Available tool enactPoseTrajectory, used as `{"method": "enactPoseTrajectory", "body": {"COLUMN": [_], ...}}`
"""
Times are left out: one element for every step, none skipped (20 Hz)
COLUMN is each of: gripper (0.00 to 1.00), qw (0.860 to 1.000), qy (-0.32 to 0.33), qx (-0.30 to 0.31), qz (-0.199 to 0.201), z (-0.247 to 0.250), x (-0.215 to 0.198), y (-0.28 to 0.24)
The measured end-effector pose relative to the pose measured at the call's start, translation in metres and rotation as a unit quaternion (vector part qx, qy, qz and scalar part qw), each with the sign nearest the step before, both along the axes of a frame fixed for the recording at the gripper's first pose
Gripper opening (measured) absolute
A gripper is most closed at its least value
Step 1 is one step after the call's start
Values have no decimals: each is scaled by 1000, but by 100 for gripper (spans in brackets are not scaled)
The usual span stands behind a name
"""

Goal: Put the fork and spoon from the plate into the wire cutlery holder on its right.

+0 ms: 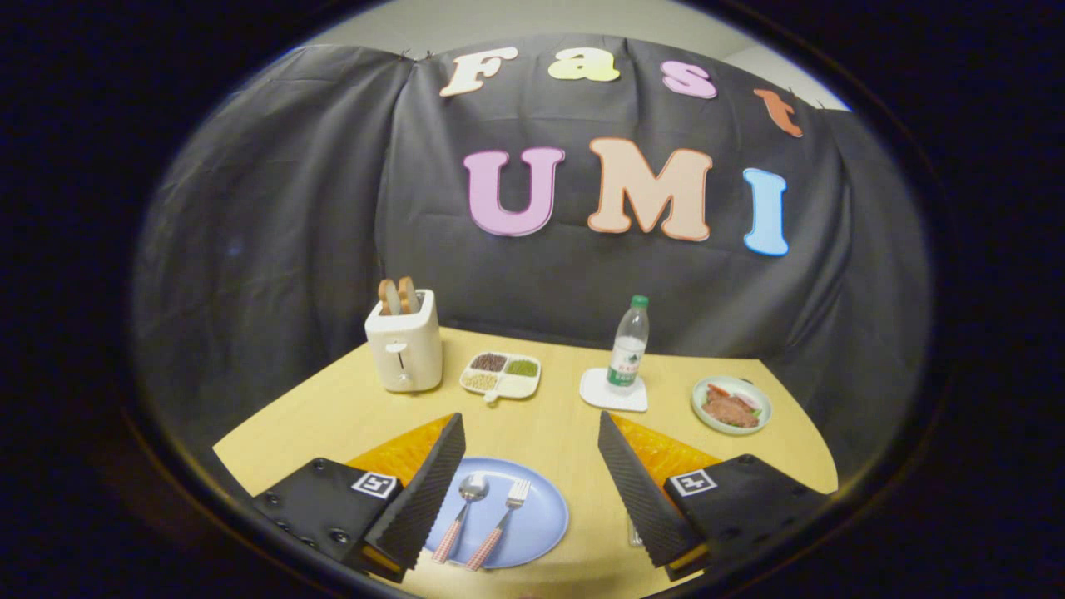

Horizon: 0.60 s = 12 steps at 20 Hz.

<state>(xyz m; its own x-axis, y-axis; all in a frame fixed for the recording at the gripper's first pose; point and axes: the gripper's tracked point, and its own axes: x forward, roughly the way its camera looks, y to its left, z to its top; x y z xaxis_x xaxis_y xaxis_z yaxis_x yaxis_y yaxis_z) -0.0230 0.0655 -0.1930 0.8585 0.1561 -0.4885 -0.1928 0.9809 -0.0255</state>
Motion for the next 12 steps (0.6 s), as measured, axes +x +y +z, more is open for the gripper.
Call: {"method": "enactPoseTrajectory", "body": {"gripper": [100, 100, 100, 100, 100, 100, 100, 100, 100, 100, 100, 100], "qw": [1000, 1000, 999, 999, 998, 997, 996, 995, 993, 992, 990, 988], "qy": [12, 24, 35, 47, 57, 69, 82, 96, 109, 124, 138, 150], "qx": [-2, -7, -11, -16, -22, -25, -28, -30, -32, -35, -35, -36], "qz": [0, -1, -1, 0, 2, 3, 4, 4, 3, 3, 3, 3], "z": [-11, -20, -29, -37, -47, -56, -68, -78, -90, -100, -111, -118], "x": [-2, -5, -9, -11, -14, -16, -20, -23, -28, -33, -38, -43], "y": [0, 0, 0, 0, 1, 1, 0, 0, 0, 0, 2, 1]}}
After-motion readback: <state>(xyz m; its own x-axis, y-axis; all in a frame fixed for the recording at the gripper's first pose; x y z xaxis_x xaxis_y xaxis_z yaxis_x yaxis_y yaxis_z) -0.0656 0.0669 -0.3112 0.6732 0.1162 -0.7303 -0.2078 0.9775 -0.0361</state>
